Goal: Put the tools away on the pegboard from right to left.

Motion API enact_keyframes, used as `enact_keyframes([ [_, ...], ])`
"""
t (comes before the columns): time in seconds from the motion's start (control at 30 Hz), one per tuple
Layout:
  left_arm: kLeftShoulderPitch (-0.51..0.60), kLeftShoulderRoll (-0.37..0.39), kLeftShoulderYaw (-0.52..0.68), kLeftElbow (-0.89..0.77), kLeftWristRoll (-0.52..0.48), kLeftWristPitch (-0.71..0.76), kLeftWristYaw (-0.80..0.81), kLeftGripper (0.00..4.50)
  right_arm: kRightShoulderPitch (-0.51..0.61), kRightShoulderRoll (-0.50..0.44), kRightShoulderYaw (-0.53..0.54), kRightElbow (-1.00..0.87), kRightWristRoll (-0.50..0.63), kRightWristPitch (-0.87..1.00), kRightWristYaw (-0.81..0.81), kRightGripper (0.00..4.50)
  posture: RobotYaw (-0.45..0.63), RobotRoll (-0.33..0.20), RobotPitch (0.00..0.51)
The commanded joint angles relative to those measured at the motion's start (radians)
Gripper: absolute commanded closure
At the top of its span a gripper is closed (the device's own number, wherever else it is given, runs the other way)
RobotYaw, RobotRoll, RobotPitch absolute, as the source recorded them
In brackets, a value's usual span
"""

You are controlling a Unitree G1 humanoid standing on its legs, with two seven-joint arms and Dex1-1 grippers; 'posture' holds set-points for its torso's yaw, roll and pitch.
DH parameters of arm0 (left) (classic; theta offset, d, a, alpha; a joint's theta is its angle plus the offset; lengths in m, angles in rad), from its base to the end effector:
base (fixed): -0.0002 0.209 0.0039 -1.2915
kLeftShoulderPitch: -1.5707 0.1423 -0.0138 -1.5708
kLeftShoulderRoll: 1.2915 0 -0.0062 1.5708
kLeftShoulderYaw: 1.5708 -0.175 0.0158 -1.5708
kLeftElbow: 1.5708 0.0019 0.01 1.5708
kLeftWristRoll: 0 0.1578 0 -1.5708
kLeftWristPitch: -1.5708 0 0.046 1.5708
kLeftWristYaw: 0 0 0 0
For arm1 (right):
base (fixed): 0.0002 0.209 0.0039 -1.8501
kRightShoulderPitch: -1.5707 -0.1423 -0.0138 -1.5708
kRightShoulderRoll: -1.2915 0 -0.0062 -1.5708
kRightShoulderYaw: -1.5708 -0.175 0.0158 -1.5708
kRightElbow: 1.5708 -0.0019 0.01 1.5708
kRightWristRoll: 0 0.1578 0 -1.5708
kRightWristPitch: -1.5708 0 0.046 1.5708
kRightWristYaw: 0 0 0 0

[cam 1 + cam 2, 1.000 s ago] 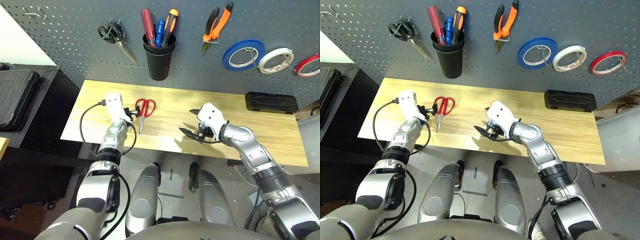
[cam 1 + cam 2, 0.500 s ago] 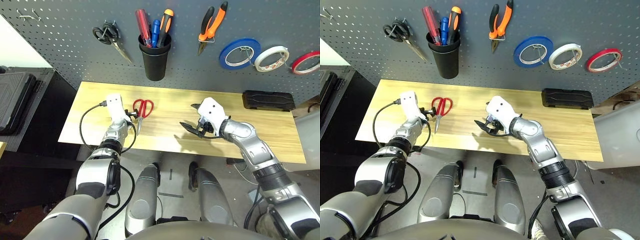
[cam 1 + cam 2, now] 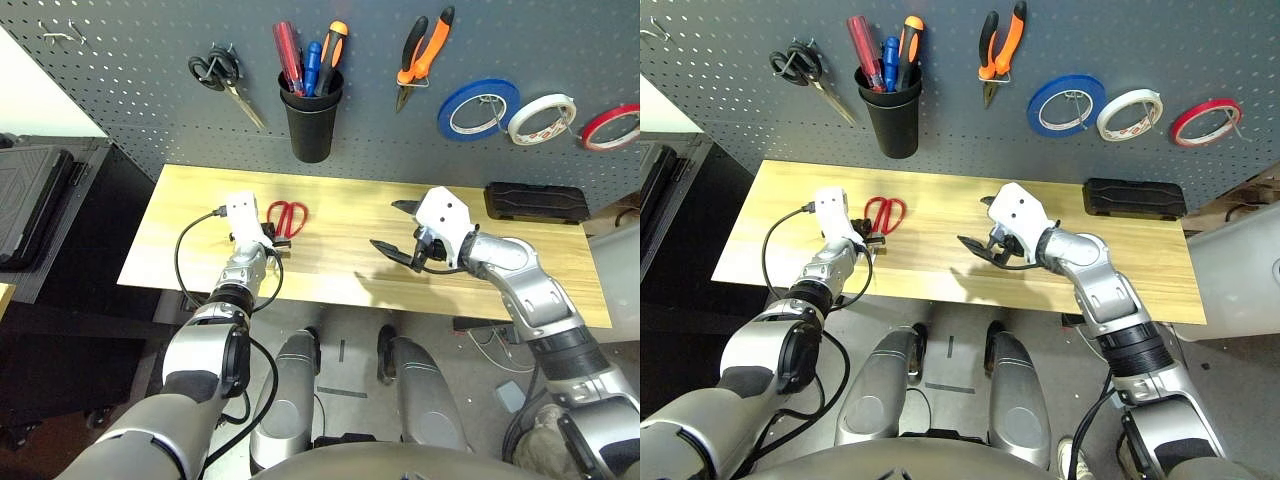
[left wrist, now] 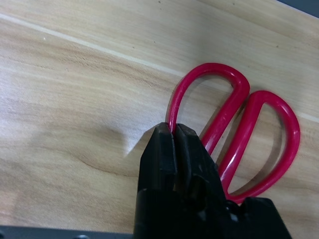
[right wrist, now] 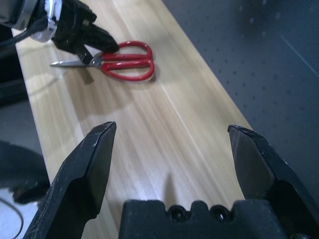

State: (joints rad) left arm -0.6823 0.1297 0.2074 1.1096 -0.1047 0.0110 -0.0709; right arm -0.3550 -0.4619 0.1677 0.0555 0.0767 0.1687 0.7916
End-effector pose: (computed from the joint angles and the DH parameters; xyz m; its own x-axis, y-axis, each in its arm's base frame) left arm 0.3145 0.1755 0.0177 0.9060 0.0037 -0.4232 -0.0471 0.9946 -0.0921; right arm 0.2817 -0.1813 0.1245 0.6103 0.7496 -0.2562 -0.7835 0.5232 -0.3354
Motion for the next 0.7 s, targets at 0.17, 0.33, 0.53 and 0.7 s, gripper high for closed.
enact_keyframes([
  [0.17,0.163,-0.042,0.007,-0.280,-0.056,0.057,-0.029,4.49,-0.045,-0.018,-0.023,0.080,0.058,-0.050,0.090,0.00,0.20,0.000,0.248],
  [0.33,0.339,-0.056,-0.031,-0.648,-0.089,0.123,-0.082,4.49,-0.066,-0.014,-0.042,0.114,0.098,-0.092,0.138,0.00,0.22,0.000,0.250],
  [0.53,0.532,-0.056,-0.035,-1.071,-0.204,0.193,-0.151,4.49,-0.078,-0.006,-0.090,0.152,0.172,-0.194,0.208,0.00,0.24,0.000,0.254],
  [0.7,0.627,-0.036,-0.039,-1.357,-0.314,0.274,-0.185,4.49,-0.082,-0.001,-0.143,0.134,0.289,-0.226,0.307,0.00,0.26,0.000,0.255],
])
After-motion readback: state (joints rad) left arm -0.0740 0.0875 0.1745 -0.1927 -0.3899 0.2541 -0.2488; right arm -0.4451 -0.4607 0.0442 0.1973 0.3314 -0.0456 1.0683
